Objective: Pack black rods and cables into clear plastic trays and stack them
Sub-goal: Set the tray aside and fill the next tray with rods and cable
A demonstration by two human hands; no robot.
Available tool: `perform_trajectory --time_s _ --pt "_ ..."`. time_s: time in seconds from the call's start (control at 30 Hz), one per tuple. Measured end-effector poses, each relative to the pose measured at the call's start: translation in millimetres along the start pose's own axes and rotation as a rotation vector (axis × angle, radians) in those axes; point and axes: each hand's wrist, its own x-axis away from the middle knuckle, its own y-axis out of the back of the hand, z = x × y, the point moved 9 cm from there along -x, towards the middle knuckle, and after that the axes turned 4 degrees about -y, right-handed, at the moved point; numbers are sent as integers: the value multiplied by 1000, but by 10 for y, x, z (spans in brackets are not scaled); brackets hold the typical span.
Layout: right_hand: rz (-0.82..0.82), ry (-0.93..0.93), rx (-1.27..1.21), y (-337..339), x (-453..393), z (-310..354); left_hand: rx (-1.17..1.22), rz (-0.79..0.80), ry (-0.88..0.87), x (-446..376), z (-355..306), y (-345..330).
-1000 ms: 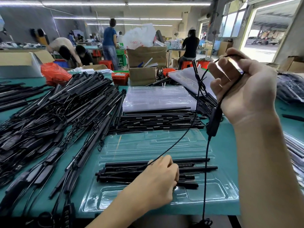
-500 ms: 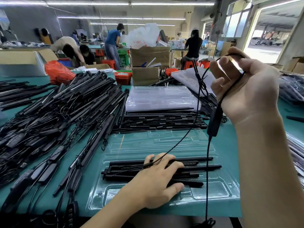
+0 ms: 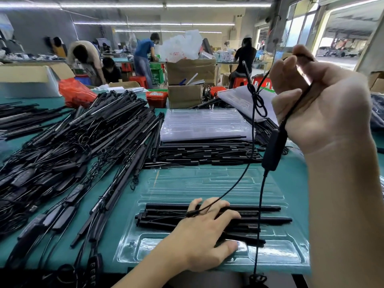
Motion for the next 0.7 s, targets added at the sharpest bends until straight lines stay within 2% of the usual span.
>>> perform_trajectory --time_s 0.4,0.53,0.63,0.7 --pt "-21 -47 -27 25 -68 -55 65 -25 17 -145 -70 113" --pt "-10 -85 -111 24 -126 -113 441 -10 -53 -70 -278 285" --pt "-11 -85 -158 39 -179 -129 935 172 -149 3 -513 295" --pt "-21 -95 -186 67 -208 -155 1156 243 -214 21 -620 362"
